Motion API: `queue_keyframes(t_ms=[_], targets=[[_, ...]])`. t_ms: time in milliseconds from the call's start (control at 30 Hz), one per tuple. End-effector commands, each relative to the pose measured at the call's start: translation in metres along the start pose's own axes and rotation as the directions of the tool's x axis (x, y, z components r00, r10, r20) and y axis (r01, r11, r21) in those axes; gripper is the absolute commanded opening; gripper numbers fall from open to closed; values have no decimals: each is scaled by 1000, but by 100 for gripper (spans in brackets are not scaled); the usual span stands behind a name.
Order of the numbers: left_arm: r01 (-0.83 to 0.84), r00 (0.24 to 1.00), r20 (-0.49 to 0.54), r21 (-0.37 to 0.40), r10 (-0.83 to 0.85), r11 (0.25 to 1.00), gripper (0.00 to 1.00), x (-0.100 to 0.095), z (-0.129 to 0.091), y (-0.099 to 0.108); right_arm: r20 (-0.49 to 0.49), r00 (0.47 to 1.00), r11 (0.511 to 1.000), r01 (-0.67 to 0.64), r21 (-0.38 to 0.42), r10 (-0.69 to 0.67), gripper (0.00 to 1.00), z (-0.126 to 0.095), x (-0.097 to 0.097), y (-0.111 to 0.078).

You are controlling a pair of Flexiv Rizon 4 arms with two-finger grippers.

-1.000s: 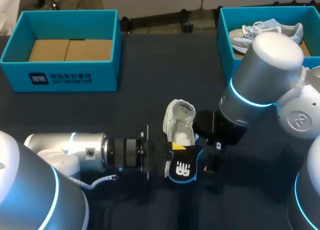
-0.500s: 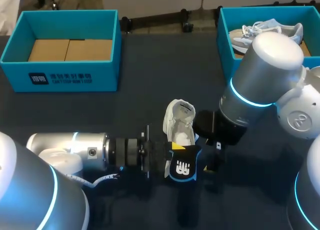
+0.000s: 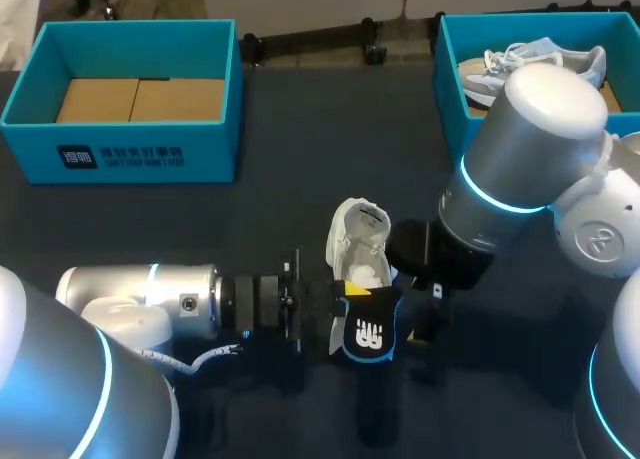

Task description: Take the shoe out of the shoebox, open the shoe tongue, remove and reinsert the insole, then place the shoe into the shoebox

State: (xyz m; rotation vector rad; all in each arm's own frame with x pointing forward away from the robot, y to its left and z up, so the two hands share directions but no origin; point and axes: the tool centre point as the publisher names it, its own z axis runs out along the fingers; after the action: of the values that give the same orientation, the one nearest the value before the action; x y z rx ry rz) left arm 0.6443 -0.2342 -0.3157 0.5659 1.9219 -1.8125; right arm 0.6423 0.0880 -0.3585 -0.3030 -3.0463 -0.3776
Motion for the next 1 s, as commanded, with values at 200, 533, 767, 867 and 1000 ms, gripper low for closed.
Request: queue_keyframes(t_ms=[200, 533, 767, 867, 1000], targets=[[4, 1000, 13, -27, -3, 1000, 0, -1, 6, 11, 2, 1000, 1000, 0, 0, 0, 100, 2, 1, 1], [50, 999, 19, -55, -49, 997, 0, -7, 7, 25, 2, 1000, 1000, 0, 0, 0, 100, 2, 1, 1], [43, 999, 0, -86, -43, 995, 0, -10, 7, 34, 2, 1000, 1000, 0, 0, 0, 100, 2, 1, 1], [35, 999, -2, -92, -35, 995, 0, -11, 8, 39, 2, 1000, 1000, 0, 0, 0, 100, 2, 1, 1], [25, 1000, -12, -122, -26, 992, 0, -14, 8, 47, 2, 1000, 1000, 0, 0, 0, 100, 2, 1, 1]])
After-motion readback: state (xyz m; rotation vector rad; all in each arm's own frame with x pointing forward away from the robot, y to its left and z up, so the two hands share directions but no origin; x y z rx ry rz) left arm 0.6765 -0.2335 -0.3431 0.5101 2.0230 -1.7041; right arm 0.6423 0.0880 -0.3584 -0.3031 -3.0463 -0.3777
